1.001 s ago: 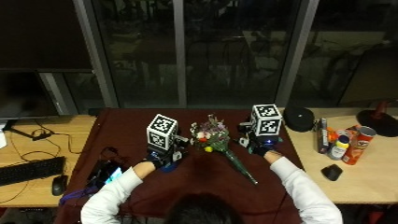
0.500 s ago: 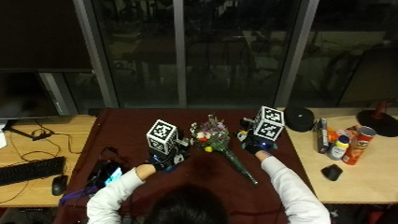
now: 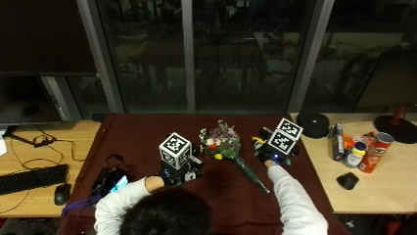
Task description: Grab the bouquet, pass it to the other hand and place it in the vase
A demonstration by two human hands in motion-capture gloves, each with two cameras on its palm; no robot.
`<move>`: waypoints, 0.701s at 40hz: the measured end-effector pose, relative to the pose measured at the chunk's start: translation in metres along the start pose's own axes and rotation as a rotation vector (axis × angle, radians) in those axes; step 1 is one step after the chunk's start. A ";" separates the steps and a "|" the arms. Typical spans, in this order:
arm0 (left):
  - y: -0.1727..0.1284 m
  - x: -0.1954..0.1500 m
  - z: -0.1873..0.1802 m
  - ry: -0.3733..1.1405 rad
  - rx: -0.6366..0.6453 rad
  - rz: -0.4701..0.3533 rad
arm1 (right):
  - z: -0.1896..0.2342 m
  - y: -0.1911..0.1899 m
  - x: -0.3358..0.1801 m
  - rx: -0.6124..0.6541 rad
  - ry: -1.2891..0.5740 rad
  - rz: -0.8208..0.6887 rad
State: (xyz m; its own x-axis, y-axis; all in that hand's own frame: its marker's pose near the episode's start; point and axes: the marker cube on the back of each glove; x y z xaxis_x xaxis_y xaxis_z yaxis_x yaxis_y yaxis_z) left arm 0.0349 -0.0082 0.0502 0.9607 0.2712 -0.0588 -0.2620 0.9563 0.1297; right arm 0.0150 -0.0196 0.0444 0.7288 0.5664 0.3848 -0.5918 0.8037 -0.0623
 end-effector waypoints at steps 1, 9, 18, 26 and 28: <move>0.001 0.002 0.001 0.007 -0.010 0.017 | 0.003 0.000 0.000 0.001 0.005 0.004; 0.008 0.015 0.024 0.022 -0.071 0.111 | 0.029 -0.001 -0.002 -0.025 0.015 -0.015; 0.018 0.014 0.034 0.036 -0.087 0.140 | 0.062 -0.007 0.002 -0.117 0.050 -0.013; 0.020 0.007 0.038 0.053 -0.099 0.126 | 0.085 -0.008 0.002 -0.182 0.091 0.001; 0.020 0.006 0.040 0.062 -0.104 0.128 | 0.088 -0.009 0.002 -0.180 0.086 0.006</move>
State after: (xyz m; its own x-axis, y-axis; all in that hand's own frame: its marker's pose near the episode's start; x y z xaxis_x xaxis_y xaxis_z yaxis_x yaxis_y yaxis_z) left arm 0.0394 0.0079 0.0920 0.9123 0.3946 -0.1093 -0.3930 0.9188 0.0367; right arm -0.0087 -0.0419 0.1269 0.7566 0.5788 0.3041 -0.5309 0.8153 -0.2310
